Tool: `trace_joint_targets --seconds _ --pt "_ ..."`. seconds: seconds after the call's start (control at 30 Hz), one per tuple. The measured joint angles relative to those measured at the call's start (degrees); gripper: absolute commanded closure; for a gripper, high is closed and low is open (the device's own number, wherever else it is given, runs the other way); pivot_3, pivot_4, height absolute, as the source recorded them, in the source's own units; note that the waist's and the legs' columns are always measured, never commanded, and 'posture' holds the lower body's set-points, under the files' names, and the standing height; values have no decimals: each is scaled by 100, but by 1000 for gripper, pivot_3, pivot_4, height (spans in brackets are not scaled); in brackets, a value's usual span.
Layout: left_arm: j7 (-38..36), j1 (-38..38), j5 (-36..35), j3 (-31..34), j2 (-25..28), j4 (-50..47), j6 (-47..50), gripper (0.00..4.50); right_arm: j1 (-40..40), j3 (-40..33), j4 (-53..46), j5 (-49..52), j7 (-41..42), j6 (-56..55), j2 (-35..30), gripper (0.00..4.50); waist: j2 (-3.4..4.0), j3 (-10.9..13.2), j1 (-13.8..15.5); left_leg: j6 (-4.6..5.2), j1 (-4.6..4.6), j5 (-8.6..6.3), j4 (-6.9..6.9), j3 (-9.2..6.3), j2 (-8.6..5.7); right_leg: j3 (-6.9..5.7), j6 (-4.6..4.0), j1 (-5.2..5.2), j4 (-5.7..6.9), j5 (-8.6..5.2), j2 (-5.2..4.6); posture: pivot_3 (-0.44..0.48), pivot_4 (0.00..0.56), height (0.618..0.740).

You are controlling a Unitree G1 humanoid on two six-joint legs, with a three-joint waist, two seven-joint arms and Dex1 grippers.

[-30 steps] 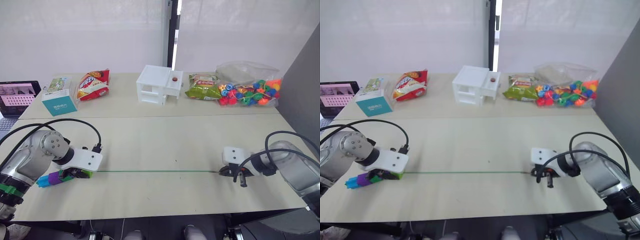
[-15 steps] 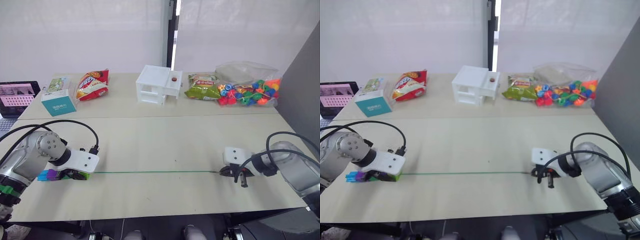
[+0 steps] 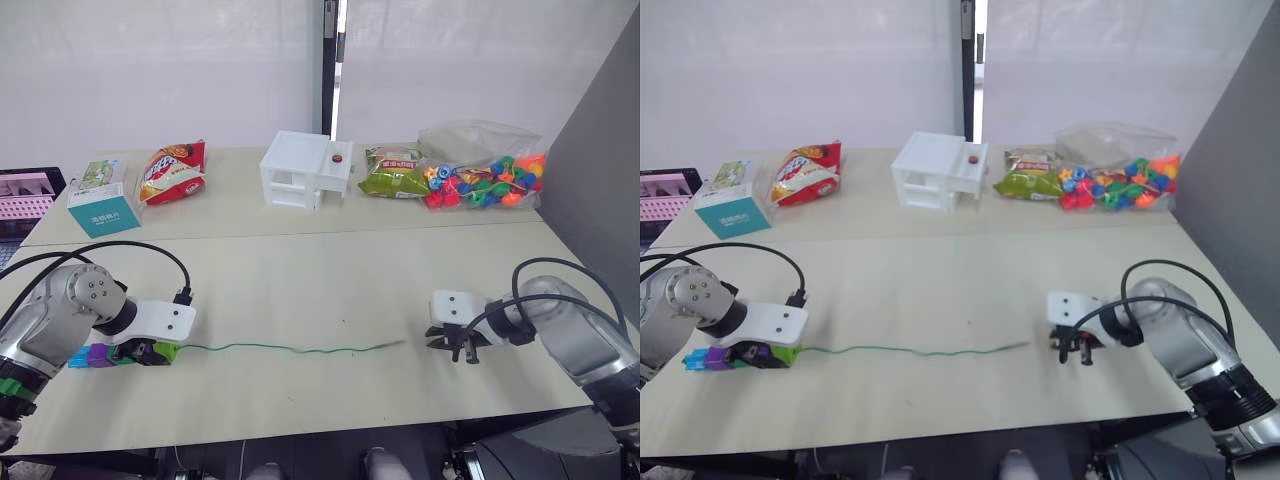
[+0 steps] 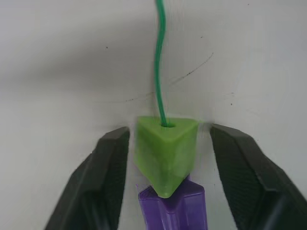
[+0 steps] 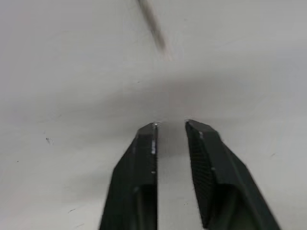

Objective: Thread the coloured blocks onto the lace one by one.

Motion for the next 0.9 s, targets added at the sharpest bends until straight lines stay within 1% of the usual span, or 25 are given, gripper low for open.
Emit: trace_joint_targets --seconds 0.03,0.07,0.17,0.2,0.23,0.3,0.4,0.47,0.53,0.63,0.7,0.73,0.8,0.83,0.9 --pt "7 0 -31 30 6 -1 3 286 6 -18 -10 41 63 76 -3 1889 0 0 0 0 -3 0 0 0 0 0 0 -1 0 0 0 0 150 740" --pt "28 -8 -74 99 6 -1 15 18 22 -38 -41 121 139 186 -32 1567 1 1 1 0 -11 0 1 0 0 0 0 -6 2 0 0 0 150 740" --pt "34 -50 -364 383 12 -22 274 0 111 -108 -304 487 438 548 -183 576 6 6 24 0 -22 0 3 -1 -1 0 0 -15 4 1 -2 0 150 740" --pt "28 -101 -554 533 11 -61 449 0 116 -254 -434 696 505 737 -218 195 6 9 25 0 -23 0 3 -1 -1 0 0 -16 4 1 -2 0 150 740" --pt "26 -139 -638 615 12 -79 515 0 112 -344 -498 787 537 824 -246 91 6 14 25 0 -25 0 3 -1 -1 0 0 -17 3 1 -2 0 150 740" --pt "8 -133 -1032 1093 97 -120 691 0 103 -786 -702 1273 600 1182 -337 91 5 19 20 0 -23 0 1 -1 0 0 0 -18 4 1 -2 0 150 740" --pt "41 83 -1631 1905 179 -109 967 0 116 -1274 -733 1714 567 1429 -353 91 8 19 -13 3 -18 -2 -4 -1 0 0 0 -19 5 0 -2 0 150 740" --pt "106 240 -1969 2280 42 -108 1110 0 142 -1426 -729 1919 537 1532 -280 91 9 20 -11 2 -18 -2 -4 -1 1 0 0 -19 4 0 -2 0 150 740" --pt "251 517 -2338 2733 -221 -118 1270 0 130 -1691 -720 2266 382 1653 -29 91 10 21 -15 2 -20 -1 -1 0 1 0 0 -20 5 1 -2 0 150 740" --pt "348 1290 -3022 3628 -547 -160 1824 0 138 -2246 -618 2642 67 1677 244 91 10 21 -26 2 -24 -2 -3 1 1 3 -1 -33 12 1 -3 0 150 740" --pt "438 1818 -3121 4125 -628 -189 1886 0 191 -2641 -480 2859 -138 1689 425 91 9 22 -13 1 -25 -2 -6 0 2 3 -1 -36 10 1 -3 0 150 740" --pt "493 1939 -3132 4278 -693 -190 1866 0 252 -2807 -410 2965 -203 1721 494 91 9 22 -5 0 -25 -2 -6 2 2 3 -2 -36 6 2 -6 0 150 740" --pt "843 2250 -3071 4655 -846 -106 1617 0 498 -3085 -288 3135 -371 1656 649 91 8 21 54 -2 -24 -1 -5 1 1 2 -2 -35 -2 2 -8 0 150 740" --pt "973 2328 -3065 4789 -931 -42 1506 0 614 -3151 -234 3153 -435 1630 658 91 9 22 82 -4 -24 0 -5 4 -2 4 -2 -35 -2 2 -12 0 150 740" --pt "1303 2625 -3084 5272 -1206 68 1299 0 903 -3177 -198 3020 -631 1420 614 91 9 21 117 -5 -22 1 -4 7 -3 5 -3 -36 -7 2 -14 0 150 740"
